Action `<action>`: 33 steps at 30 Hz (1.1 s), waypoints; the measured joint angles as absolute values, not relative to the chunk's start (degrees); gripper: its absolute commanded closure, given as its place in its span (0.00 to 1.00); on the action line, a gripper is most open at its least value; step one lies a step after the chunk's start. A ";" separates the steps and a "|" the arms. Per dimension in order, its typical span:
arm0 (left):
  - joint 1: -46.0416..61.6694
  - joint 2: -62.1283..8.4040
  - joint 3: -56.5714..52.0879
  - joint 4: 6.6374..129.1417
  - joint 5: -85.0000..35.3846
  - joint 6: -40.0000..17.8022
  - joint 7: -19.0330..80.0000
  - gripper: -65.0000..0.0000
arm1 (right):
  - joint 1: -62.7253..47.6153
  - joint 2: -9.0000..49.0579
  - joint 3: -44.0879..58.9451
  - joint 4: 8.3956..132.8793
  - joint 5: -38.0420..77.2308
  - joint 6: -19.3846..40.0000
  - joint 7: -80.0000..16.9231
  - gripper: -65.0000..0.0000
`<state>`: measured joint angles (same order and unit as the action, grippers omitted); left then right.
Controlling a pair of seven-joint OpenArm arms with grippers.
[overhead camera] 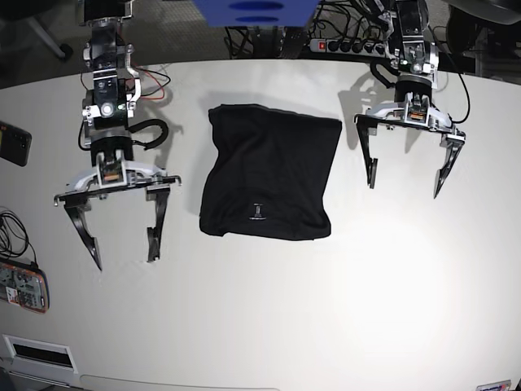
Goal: Fold the T-shirt properly
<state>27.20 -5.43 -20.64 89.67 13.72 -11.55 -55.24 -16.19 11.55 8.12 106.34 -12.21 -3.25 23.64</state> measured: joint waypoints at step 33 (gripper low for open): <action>37.98 -11.29 -21.87 93.14 16.91 -11.31 -59.75 0.01 | -36.97 11.44 20.47 91.88 -18.11 -4.08 64.66 0.30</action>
<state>37.98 -11.29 -21.87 93.14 16.91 -11.31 -59.75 -36.97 11.44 20.47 91.88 -18.11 -4.08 64.66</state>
